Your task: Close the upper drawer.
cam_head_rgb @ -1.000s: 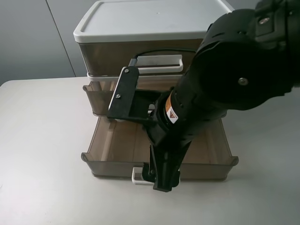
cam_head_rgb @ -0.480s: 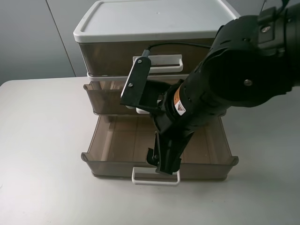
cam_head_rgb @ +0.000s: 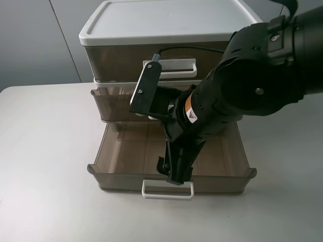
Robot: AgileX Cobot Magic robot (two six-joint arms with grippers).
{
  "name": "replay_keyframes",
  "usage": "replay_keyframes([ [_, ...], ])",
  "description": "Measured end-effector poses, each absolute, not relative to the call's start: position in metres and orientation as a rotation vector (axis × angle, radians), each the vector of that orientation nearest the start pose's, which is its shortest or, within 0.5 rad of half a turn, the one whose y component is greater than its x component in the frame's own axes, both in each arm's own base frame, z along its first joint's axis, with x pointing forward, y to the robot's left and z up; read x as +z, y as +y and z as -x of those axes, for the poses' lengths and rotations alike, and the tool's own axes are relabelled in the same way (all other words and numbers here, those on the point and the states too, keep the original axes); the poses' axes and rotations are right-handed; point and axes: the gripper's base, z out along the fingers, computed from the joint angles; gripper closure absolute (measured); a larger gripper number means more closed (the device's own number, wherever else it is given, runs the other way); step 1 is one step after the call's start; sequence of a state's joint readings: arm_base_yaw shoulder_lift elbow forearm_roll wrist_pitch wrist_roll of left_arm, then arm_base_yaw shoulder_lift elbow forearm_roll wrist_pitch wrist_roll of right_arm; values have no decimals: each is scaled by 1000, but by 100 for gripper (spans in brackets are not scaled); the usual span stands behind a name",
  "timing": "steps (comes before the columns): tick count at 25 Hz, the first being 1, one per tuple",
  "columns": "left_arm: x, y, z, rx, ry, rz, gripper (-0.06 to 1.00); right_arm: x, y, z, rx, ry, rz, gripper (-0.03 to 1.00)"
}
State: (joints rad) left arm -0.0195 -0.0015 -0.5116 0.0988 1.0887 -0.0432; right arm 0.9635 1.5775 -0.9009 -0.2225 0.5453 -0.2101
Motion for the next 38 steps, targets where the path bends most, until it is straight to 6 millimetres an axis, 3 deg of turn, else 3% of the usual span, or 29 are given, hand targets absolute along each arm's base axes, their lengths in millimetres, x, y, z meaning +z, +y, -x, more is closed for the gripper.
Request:
replay_keyframes([
  [5,279,8,8,80,2056,31,20,203,243,-182,31,2061,1656,27],
  [12,279,8,8,80,2056,31,20,190,246,-188,11,2072,1675,27],
  [38,279,8,8,80,2056,31,20,188,261,-199,80,1900,1633,27],
])
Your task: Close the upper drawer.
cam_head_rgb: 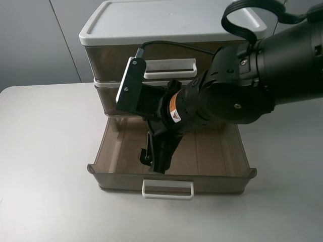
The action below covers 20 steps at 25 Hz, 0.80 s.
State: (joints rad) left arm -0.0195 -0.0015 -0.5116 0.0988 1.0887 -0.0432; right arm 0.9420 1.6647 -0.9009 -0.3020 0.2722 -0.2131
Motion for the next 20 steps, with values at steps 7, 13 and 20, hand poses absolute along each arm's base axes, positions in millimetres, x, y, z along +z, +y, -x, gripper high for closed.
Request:
replay_keyframes([
  [7,279,8,8,80,2056,31,20,187,261,-199,75,1890,1645,27],
  [13,279,8,8,79,2056,33,20,190,259,-197,80,1911,1634,27],
  [20,279,8,8,79,2056,33,20,197,251,-193,50,1970,1644,27],
])
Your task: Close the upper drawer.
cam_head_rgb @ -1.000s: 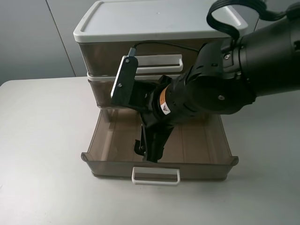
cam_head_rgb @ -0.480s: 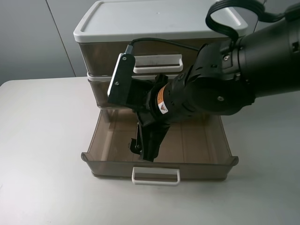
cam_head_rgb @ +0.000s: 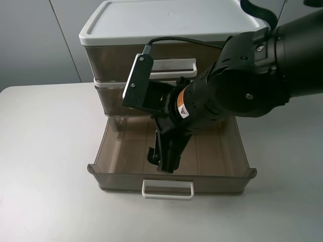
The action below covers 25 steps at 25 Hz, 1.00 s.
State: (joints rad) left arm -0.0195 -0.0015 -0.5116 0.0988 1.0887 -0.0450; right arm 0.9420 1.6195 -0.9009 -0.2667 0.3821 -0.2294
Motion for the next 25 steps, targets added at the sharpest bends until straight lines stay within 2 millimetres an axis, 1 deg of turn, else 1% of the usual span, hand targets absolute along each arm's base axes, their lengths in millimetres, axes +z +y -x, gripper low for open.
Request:
replay_keyframes([
  [10,279,8,8,79,2056,33,20,197,251,-195,30,1933,1662,27],
  [15,279,8,8,79,2056,33,20,191,254,-196,33,1918,1681,27],
  [21,279,8,8,79,2056,33,20,193,259,-199,60,1850,1665,27],
  [25,279,8,8,79,2056,33,20,193,259,-200,62,1843,1663,27],
])
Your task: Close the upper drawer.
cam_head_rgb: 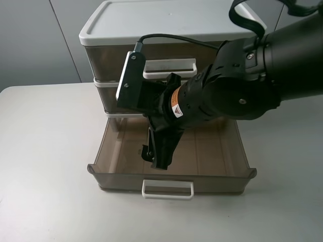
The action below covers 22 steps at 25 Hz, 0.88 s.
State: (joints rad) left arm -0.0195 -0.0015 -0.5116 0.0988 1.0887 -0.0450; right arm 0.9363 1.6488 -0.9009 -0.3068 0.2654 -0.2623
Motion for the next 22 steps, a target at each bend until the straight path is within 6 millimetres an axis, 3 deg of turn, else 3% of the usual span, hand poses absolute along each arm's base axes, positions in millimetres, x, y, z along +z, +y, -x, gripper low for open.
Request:
replay_keyframes([
  [8,279,8,8,79,2056,33,20,196,257,-196,112,1933,1606,27],
  [15,279,8,8,80,2056,31,20,232,246,-166,224,2056,1526,27],
  [22,279,8,8,80,2056,31,20,277,201,-130,279,2195,1419,27],
])
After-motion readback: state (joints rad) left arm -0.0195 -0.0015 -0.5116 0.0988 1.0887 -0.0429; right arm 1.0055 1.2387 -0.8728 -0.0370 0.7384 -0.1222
